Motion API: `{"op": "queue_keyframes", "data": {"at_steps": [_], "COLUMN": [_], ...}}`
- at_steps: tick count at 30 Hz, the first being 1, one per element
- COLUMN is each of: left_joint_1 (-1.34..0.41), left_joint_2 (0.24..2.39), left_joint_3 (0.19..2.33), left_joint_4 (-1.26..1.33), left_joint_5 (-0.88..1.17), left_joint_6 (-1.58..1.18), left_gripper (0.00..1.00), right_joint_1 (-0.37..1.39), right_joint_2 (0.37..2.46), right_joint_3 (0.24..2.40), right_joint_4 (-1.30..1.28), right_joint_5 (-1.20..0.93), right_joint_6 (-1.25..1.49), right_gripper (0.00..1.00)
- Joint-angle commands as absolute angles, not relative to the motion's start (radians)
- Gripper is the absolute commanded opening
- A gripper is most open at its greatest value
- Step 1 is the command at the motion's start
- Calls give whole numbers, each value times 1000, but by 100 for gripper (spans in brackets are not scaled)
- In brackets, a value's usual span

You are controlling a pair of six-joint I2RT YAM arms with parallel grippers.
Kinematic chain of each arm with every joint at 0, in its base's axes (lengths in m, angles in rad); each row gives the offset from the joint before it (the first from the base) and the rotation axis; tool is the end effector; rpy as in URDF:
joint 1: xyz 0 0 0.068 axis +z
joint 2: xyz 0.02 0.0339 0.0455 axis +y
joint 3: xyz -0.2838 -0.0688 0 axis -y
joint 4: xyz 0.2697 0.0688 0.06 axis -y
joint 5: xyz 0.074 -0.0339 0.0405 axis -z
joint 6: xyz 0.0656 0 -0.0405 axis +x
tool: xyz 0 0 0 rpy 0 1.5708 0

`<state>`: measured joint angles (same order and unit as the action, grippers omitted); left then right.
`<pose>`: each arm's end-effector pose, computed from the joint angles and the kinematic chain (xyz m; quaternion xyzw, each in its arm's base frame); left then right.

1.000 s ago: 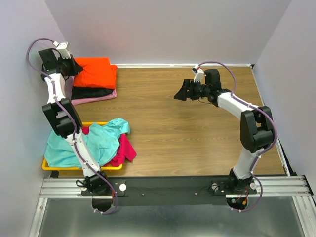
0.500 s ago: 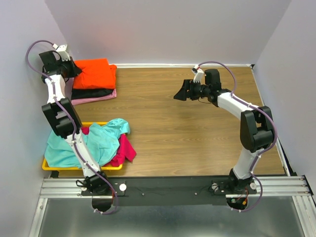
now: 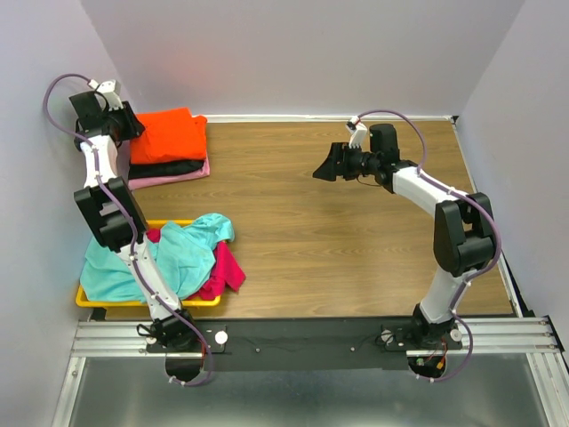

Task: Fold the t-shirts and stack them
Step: Neatly place the folded tshirt to the corner, then reset both grippers

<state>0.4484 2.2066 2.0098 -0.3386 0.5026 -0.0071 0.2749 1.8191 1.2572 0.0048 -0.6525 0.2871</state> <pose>0.5344 0.2220 0.2809 -0.0702 0.8477 -0.1059 0.5150 0.4290 0.1624 0.2290 -0.1505 0.8291 0.3967 0.3641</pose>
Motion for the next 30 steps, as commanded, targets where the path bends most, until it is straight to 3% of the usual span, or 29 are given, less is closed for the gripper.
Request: {"op": "queue_keyframes", "data": {"at_steps": [1, 2, 4, 5, 6, 16, 21, 30], "left_joint_1": [437, 431, 419, 408, 399, 265, 183, -168], "left_joint_2": [2171, 2166, 2157, 2148, 2140, 1905, 1636, 1240], "left_joint_3": [2031, 2029, 2026, 2026, 2025, 1870, 1525, 930], "left_joint_4": [-319, -321, -325, -333, -339, -270, -37, 336], "left_joint_5": [411, 387, 353, 319, 296, 60, 12, -159], "left_joint_6": [-25, -20, -18, -15, -15, -61, -150, -229], "left_gripper": [53, 62, 69, 83, 86, 88, 88, 88], "right_joint_1": [270, 271, 273, 272, 272, 272, 271, 271], "right_joint_2": [1783, 1778, 1773, 1769, 1764, 1733, 1694, 1577], "right_joint_3": [1239, 1238, 1233, 1233, 1230, 1209, 1190, 1117], "right_joint_4": [25, 25, 26, 25, 26, 29, 29, 26], "right_joint_5": [-675, -675, -672, -672, -670, -646, -597, -373], "right_joint_6": [281, 279, 279, 279, 279, 278, 270, 279], "right_gripper": [93, 93, 93, 93, 93, 93, 94, 94]}}
